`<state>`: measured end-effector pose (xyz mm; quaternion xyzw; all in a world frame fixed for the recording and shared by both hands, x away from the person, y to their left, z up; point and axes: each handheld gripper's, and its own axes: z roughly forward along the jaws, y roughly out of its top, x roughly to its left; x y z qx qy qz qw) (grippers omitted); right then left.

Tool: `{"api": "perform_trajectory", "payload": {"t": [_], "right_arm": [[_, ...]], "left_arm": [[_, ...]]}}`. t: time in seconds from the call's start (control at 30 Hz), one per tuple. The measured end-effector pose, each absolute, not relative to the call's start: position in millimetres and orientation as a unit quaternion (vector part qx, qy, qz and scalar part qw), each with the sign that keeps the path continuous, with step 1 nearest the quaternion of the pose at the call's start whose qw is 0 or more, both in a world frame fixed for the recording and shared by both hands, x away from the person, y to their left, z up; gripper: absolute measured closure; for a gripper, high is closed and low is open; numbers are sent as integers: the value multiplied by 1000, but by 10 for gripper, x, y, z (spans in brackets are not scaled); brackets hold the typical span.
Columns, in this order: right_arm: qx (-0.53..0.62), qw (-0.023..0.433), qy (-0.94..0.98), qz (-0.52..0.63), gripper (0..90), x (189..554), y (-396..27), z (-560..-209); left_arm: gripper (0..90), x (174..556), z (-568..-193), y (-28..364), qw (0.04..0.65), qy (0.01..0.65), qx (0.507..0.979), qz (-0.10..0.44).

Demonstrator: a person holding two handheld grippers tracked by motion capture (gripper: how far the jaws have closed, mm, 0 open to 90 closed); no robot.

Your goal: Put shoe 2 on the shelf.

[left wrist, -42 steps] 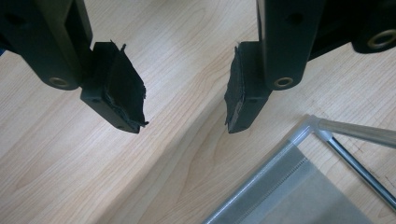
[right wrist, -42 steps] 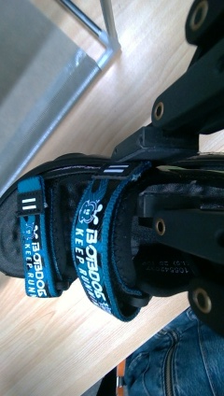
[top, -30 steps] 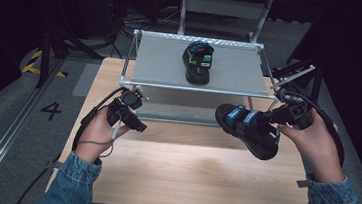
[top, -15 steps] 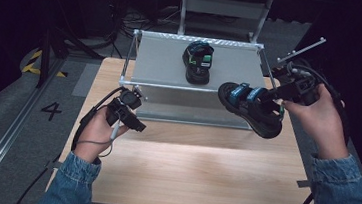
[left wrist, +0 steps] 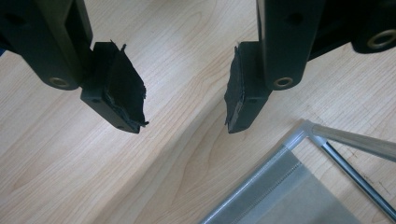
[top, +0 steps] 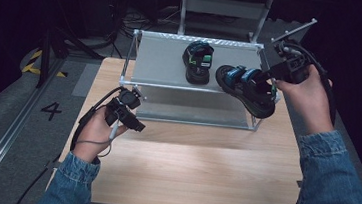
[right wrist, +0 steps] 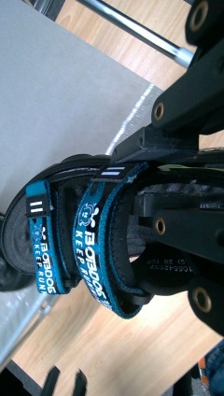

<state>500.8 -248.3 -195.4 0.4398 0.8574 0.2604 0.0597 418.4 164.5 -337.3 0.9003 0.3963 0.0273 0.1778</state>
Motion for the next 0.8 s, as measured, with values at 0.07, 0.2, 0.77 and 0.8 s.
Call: {"api": "perform_trajectory", "payload": {"t": [0.07, 0.2, 0.77, 0.8], "right_arm": [[443, 57, 857, 256, 763, 5080, -2462, -1966], [456, 54, 854, 245, 763, 5246, -2419, -2013], [476, 43, 842, 251, 678, 5491, -2378, -2163], [474, 46, 842, 254, 667, 5486, -2382, -2156]], "left_arm": [[471, 4185, -3373, 1651, 178, 396, 900, 28], [471, 4185, -3373, 1655, 178, 395, 901, 28], [474, 4181, -3385, 1640, 174, 394, 902, 29], [474, 4180, -3386, 1637, 174, 394, 902, 28]]}}
